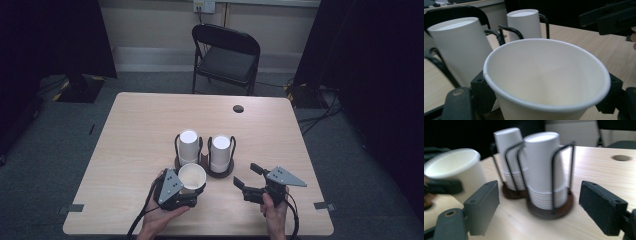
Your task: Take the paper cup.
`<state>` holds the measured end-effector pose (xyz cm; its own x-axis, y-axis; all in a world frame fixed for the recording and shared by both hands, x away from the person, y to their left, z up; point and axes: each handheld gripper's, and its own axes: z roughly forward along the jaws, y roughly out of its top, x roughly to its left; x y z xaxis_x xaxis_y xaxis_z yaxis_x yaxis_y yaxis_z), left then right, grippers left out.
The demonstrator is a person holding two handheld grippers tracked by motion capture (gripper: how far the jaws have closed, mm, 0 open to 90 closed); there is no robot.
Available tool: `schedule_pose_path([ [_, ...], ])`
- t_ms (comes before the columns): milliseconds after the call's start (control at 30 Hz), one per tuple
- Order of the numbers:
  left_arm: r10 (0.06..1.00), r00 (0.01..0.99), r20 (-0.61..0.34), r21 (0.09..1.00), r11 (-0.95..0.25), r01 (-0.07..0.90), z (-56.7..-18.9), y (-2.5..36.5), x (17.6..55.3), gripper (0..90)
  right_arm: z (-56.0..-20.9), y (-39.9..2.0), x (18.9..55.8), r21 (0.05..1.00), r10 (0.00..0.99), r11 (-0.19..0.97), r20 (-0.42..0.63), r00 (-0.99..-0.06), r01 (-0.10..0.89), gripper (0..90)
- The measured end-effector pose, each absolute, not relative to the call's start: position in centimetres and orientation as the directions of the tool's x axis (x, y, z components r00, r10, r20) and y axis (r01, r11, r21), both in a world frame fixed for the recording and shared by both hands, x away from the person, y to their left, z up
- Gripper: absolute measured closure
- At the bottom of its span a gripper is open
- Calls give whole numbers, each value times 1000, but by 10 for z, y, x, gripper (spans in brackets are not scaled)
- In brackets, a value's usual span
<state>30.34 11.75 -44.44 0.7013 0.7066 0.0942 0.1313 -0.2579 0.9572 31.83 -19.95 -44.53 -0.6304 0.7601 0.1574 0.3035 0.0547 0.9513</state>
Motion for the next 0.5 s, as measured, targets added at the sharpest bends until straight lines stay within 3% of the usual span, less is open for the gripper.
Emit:
schedule_pose_path([
  [500,785,606,128,956,-261,135,-440,150,313,217,-473,-220,320,945,842,44,139,-521,323,138],
])
